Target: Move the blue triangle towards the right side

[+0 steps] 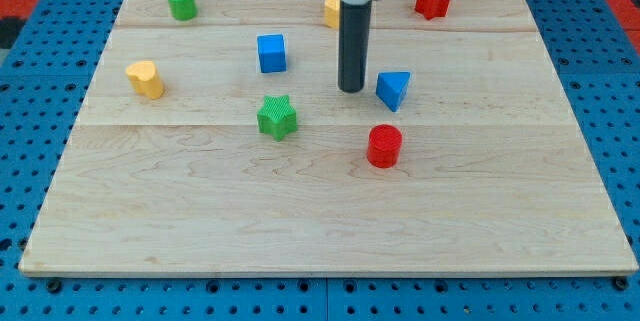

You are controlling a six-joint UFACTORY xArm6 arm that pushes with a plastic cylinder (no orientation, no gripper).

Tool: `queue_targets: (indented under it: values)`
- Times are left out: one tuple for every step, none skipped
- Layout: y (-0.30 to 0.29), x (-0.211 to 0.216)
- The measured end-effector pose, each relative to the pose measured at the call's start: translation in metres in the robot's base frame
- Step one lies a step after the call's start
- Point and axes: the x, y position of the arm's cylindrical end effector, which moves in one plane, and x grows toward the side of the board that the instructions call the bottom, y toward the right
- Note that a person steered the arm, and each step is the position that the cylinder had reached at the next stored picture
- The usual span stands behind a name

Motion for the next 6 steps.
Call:
queue_targets:
  values:
    - [0.029,0.015]
    - [0.068,0.006]
    - [0.044,-0.007]
    - [0.044,-0.023]
    - [0.083,-0.023]
    - [0.106,-0.024]
